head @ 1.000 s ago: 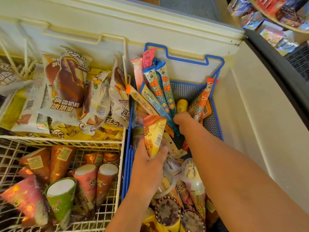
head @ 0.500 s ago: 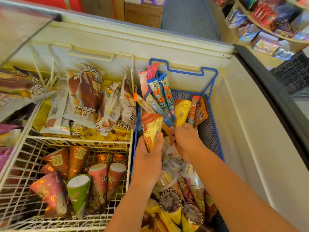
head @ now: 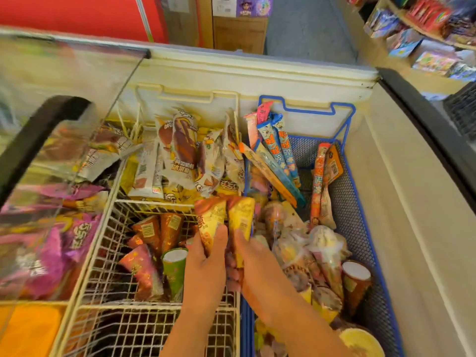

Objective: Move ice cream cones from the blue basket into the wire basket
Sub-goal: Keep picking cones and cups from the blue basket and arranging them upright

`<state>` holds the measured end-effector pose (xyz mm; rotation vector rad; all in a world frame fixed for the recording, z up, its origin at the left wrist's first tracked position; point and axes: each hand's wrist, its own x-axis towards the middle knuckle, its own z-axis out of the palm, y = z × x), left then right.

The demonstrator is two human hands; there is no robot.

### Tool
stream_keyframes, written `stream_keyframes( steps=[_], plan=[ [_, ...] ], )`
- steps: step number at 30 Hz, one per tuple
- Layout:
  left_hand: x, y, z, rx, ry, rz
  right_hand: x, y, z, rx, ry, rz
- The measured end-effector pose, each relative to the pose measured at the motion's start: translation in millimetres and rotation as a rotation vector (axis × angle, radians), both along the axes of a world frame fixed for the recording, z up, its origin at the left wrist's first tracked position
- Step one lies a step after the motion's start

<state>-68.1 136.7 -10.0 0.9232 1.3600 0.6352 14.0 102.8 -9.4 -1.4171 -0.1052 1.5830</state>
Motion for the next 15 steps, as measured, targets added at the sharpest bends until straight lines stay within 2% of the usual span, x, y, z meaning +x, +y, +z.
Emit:
stream_keyframes(
  steps=[3, 5, 9, 15],
  plan=[
    [-30.8, -1.6, -6.2, 0.022, 0.133, 0.073, -34.6, 2.6, -7.7, -0.041, -0.035, 0.066],
    [-49.2, -1.5, -11.6, 0.024, 0.208, 0.108, -55.5, 5.7, -16.2, -0.073, -0.124, 0.136],
    [-69.5, 0.7, -26.2, -0.004, 0.255, 0.067, -73.9, 10.0, -37.6, -0.101, -0.391, 0.248],
    [-71.4, 15.1, -41.9, -0.084, 0.258, -0.013, -65.1, 13.0, -58.0, -0.151, -0.6, 0.344]
  ],
)
